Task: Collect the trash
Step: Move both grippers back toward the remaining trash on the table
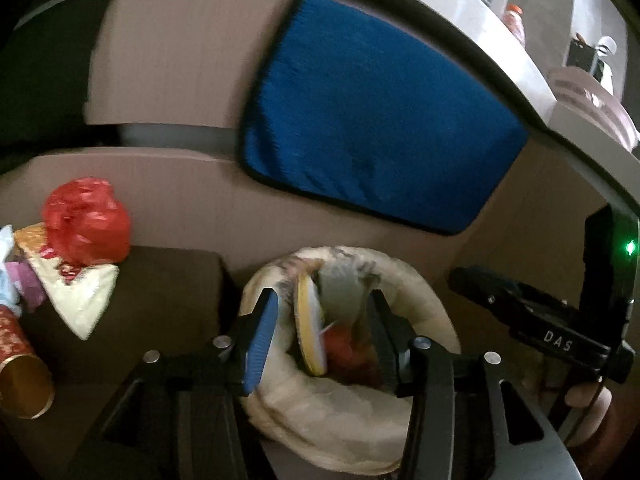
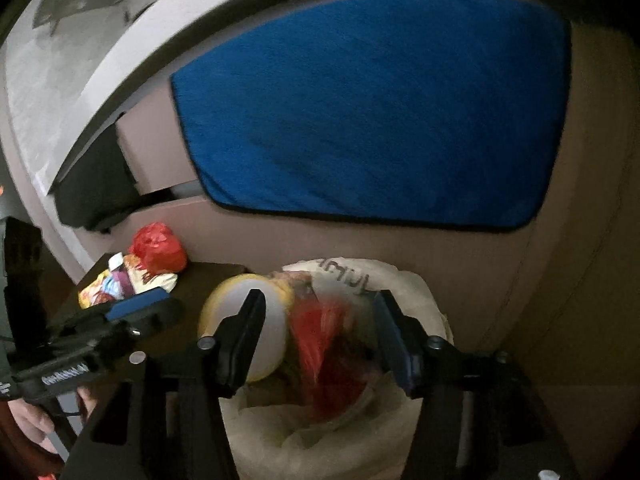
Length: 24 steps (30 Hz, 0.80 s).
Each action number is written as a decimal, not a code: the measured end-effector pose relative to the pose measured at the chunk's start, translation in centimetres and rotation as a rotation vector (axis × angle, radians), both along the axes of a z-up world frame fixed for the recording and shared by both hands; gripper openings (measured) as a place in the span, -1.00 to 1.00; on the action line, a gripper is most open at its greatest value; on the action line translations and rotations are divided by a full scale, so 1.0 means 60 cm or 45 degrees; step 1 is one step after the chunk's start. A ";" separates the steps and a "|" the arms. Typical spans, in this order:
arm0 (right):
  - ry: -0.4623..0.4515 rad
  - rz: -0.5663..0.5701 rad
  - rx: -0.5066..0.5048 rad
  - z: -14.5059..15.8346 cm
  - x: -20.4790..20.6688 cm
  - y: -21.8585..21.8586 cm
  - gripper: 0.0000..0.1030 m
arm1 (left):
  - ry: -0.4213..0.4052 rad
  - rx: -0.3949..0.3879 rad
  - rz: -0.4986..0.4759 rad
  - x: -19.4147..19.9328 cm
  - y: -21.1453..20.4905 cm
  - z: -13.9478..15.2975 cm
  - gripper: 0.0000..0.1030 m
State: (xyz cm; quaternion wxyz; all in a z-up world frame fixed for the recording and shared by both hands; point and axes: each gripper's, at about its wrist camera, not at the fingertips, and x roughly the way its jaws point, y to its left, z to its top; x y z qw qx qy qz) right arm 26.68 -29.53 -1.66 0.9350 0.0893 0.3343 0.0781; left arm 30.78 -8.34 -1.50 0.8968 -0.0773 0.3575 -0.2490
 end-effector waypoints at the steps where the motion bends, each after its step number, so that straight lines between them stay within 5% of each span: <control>1: 0.002 -0.001 -0.005 -0.001 0.000 0.001 0.06 | -0.007 0.004 0.022 -0.002 0.012 0.003 -0.08; 12: -0.053 0.067 -0.013 0.022 -0.012 0.063 0.06 | -0.021 0.063 0.438 -0.055 0.282 0.011 -0.08; 19: -0.136 0.235 0.026 0.044 -0.018 0.181 0.06 | -0.046 0.073 0.726 -0.123 0.484 0.017 -0.08; 24: -0.154 0.349 -0.007 0.044 -0.020 0.279 0.05 | 0.007 0.044 0.787 -0.150 0.554 -0.020 -0.08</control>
